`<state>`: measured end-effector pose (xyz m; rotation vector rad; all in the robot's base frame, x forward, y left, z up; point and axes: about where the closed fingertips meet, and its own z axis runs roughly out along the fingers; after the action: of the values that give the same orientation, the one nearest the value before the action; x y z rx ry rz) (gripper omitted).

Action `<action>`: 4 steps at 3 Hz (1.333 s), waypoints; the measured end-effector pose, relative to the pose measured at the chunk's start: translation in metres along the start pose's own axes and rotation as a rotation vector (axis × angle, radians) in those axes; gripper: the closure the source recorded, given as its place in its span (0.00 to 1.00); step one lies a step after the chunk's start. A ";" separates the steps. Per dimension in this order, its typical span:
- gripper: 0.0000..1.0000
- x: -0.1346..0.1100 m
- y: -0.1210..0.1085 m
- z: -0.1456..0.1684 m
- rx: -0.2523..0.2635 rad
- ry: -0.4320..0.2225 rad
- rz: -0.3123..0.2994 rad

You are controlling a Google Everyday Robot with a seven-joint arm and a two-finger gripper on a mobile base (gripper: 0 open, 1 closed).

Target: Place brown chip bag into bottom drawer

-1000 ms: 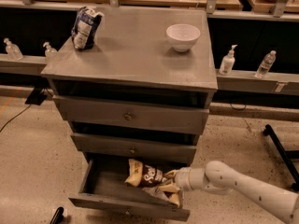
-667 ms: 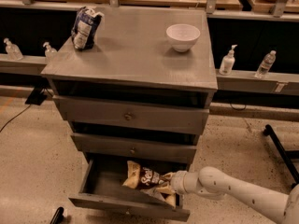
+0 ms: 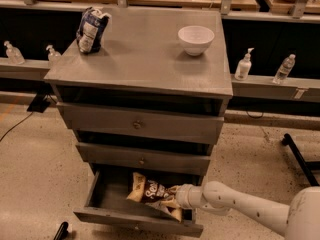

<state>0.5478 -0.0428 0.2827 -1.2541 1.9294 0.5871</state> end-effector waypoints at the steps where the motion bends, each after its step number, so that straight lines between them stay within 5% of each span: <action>1: 0.81 0.003 -0.001 0.009 -0.024 -0.010 0.006; 4: 0.04 0.001 0.003 0.013 -0.033 -0.012 0.006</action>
Offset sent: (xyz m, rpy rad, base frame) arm 0.0028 0.0035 -0.0071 0.0137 0.0114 0.0129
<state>0.5487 -0.0329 0.2735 -1.2631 1.9209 0.6301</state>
